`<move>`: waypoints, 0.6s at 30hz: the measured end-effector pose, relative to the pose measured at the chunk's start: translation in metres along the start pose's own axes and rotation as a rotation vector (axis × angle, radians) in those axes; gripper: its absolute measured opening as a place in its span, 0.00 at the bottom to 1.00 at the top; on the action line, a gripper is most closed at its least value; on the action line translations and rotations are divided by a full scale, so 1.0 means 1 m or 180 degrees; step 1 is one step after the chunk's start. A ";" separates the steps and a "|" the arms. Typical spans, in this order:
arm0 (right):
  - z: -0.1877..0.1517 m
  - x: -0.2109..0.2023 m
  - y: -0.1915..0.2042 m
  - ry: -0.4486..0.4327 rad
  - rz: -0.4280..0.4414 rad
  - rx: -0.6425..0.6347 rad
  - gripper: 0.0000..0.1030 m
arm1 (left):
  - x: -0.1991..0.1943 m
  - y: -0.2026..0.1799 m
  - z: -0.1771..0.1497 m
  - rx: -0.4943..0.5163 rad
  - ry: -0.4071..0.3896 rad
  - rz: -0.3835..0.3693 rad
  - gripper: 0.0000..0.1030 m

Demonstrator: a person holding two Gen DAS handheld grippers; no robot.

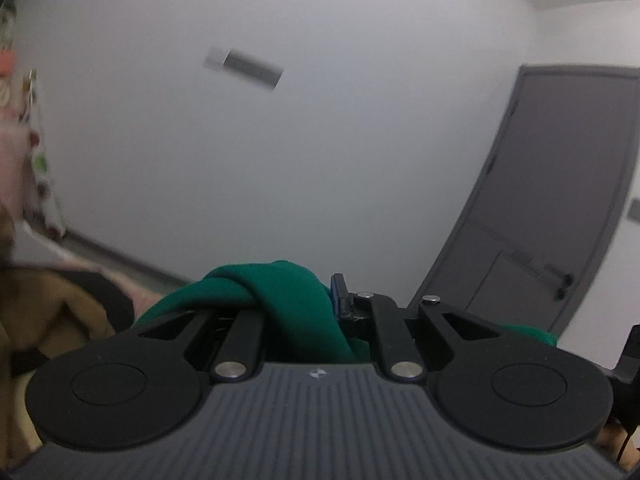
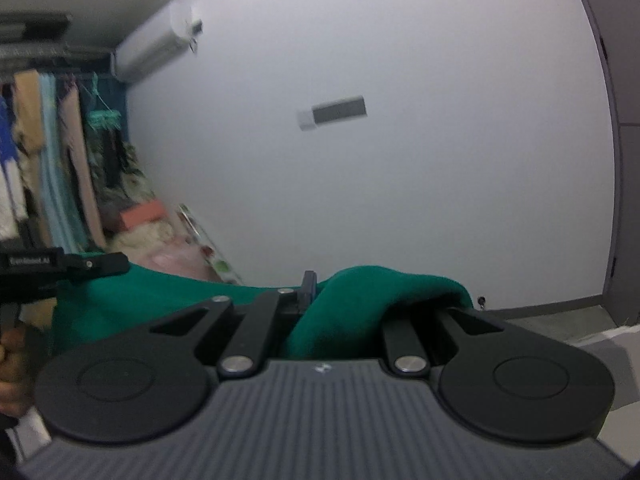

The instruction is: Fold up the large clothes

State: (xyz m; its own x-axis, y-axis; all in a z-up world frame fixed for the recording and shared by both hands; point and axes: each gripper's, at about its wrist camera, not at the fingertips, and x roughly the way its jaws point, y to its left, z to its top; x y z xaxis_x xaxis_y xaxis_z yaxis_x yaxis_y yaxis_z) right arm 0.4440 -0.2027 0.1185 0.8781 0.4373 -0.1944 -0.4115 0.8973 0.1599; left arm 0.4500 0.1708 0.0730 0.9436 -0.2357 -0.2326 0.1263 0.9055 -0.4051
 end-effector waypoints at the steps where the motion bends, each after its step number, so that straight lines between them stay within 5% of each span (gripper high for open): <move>1: -0.016 0.014 -0.005 0.0024 -0.0029 -0.0031 0.13 | 0.020 0.013 -0.011 -0.0002 0.0062 0.0034 0.14; 8: -0.128 0.096 -0.037 0.0359 -0.0212 -0.0057 0.12 | 0.115 0.084 -0.089 -0.0046 0.0524 0.0200 0.14; 18: -0.194 0.138 -0.048 0.0823 -0.0307 0.0013 0.14 | 0.176 0.122 -0.134 -0.0019 0.1006 0.0470 0.15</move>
State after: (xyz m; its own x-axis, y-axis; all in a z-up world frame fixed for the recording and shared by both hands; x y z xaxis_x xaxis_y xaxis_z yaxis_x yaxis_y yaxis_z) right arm 0.5377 -0.1734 -0.1033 0.8214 0.3513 -0.4493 -0.3276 0.9355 0.1325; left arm 0.5900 0.1926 -0.1361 0.8100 -0.2007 -0.5510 -0.0072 0.9361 -0.3515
